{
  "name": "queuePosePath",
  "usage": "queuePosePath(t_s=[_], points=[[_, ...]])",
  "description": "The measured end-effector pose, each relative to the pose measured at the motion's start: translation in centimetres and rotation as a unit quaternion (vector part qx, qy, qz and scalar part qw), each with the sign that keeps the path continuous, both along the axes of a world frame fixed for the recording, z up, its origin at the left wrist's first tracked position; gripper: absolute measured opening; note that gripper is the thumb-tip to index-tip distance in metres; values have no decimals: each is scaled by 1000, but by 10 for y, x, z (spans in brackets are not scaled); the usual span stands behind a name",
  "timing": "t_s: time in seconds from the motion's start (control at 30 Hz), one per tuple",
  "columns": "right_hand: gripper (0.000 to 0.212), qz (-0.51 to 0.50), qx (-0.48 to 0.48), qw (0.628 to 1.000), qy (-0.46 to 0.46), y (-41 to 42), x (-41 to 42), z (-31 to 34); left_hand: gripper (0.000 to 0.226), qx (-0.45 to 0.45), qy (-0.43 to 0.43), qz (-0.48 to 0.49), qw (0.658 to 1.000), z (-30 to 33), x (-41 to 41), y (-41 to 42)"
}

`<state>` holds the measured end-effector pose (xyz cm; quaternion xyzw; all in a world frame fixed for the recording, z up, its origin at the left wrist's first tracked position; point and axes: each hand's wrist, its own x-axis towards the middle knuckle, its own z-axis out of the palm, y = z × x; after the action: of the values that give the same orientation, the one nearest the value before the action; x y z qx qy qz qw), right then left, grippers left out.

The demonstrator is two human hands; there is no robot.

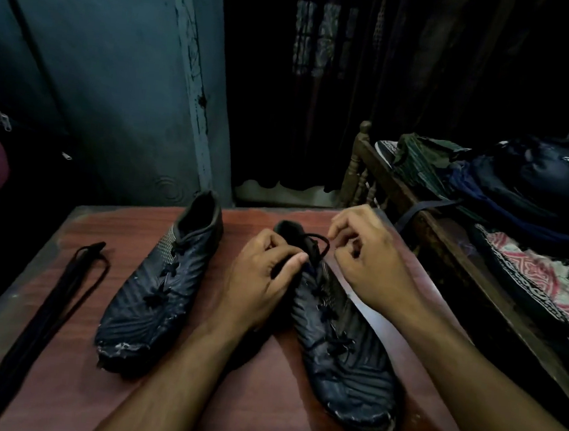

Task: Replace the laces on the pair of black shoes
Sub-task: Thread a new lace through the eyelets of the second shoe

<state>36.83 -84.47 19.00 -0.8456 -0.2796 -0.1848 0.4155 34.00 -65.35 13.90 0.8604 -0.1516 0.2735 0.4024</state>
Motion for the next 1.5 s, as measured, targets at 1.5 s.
queuePosePath(t_s=[1.5], points=[[28,-9,-212,923,321,40,63,62,27,38,333,121,934,93,8,47]])
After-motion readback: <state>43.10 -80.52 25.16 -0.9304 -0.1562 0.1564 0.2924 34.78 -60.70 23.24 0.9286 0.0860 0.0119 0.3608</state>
